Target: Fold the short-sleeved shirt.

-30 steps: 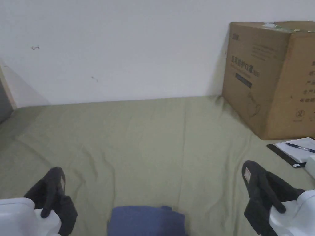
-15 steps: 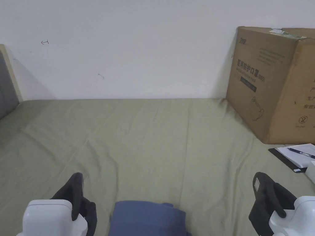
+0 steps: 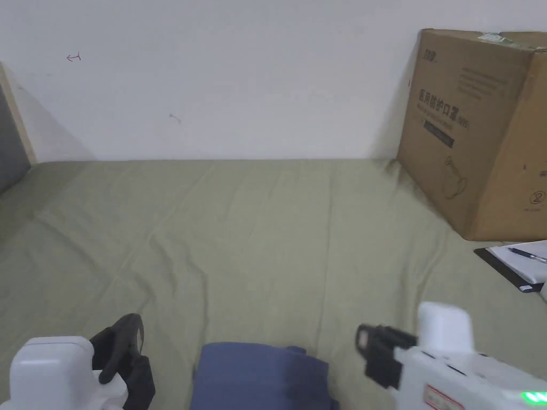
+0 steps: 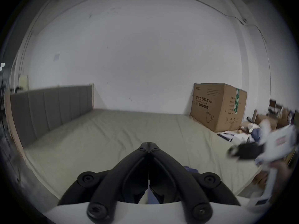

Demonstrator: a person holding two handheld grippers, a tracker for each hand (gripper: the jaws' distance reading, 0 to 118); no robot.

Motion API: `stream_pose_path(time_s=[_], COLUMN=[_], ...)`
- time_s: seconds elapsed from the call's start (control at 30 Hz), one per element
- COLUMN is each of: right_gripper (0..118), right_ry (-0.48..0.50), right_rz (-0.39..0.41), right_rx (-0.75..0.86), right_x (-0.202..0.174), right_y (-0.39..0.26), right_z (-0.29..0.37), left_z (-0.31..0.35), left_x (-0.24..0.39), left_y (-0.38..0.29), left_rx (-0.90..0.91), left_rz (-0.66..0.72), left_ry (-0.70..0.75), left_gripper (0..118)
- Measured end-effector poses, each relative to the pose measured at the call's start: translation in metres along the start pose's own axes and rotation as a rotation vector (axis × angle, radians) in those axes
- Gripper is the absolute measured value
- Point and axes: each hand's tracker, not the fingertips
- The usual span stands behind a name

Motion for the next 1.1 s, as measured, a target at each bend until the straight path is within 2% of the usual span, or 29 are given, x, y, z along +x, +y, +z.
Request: stream_pose_path(time_s=[0.03, 0.1, 0.13, 0.2, 0.23, 0.27, 0.33, 0.4, 0.43, 0.53, 0.57, 0.63, 0.7, 0.77, 0.87, 0.9, 0.97, 1.03, 1.1], right_gripper=[0, 0, 0, 0, 0, 0, 0, 0, 0, 0, 0, 0, 0, 0, 0, 0, 0, 0, 0], right_ry=[0.035, 0.047, 0.020, -0.070, -0.096, -0.082, -0.061, -0.053, -0.046, -0.022, -0.016, -0.010, -0.009, -0.009, -0.006, -0.005, -0.005, -0.005, -0.001], right_rz=[-0.033, -0.070, -0.066, 0.017, 0.082, 0.112, 0.104, 0.080, 0.061, 0.038, 0.036, 0.028, 0.020, 0.020, 0.034, 0.038, 0.045, 0.049, 0.054], right_rx=[-0.158, -0.341, -0.407, -0.520, -0.563, -0.559, -0.518, -0.548, -0.557, -0.553, -0.547, -0.539, -0.539, -0.546, -0.551, -0.550, -0.545, -0.538, -0.532], right_x=[0.004, 0.013, 0.016, 0.018, 0.018, 0.016, 0.017, 0.021, 0.024, 0.030, 0.032, 0.033, 0.032, 0.033, 0.031, 0.031, 0.030, 0.030, 0.029], right_y=[-0.002, -0.015, -0.024, -0.037, -0.044, -0.050, -0.045, -0.041, -0.039, -0.041, -0.042, -0.044, -0.044, -0.044, -0.046, -0.047, -0.048, -0.049, -0.049], right_z=[-0.029, -0.072, -0.090, -0.115, -0.125, -0.127, -0.126, -0.128, -0.128, -0.126, -0.125, -0.124, -0.126, -0.129, -0.133, -0.133, -0.133, -0.132, -0.131], left_z=[-0.002, -0.009, -0.015, -0.028, -0.036, -0.045, -0.066, -0.094, -0.112, -0.164, -0.179, -0.200, -0.223, -0.242, -0.268, -0.274, -0.282, -0.286, -0.285], left_x=[-0.007, -0.024, -0.033, -0.052, -0.063, -0.073, -0.089, -0.107, -0.117, -0.137, -0.139, -0.141, -0.136, -0.128, -0.113, -0.105, -0.088, -0.080, -0.078], left_y=[-0.002, -0.006, -0.009, -0.017, -0.021, -0.026, -0.035, -0.047, -0.057, -0.088, -0.097, -0.108, -0.120, -0.137, -0.153, -0.157, -0.160, -0.153, -0.147], left_rx=[-0.022, -0.076, -0.122, -0.210, -0.247, -0.282, -0.366, -0.470, -0.529, -0.711, -0.764, -0.820, -0.896, -0.997, -1.031, -1.058, -1.099, -1.130, -1.149], left_rz=[0.059, 0.178, 0.236, 0.326, 0.360, 0.385, 0.421, 0.496, 0.565, 0.749, 0.737, 0.650, 0.672, 0.798, 0.960, 0.990, 0.946, 0.919, 0.831], left_ry=[-0.013, -0.055, -0.074, -0.092, -0.100, -0.108, -0.132, -0.195, -0.266, -0.480, -0.553, -0.585, -0.613, -0.709, -0.930, -0.957, -0.887, -0.908, -0.884], left_gripper=[0, 0, 0, 0, 0, 0, 0, 3, 11, 95, 118, 117, 117, 118, 118, 118, 118, 118, 117])
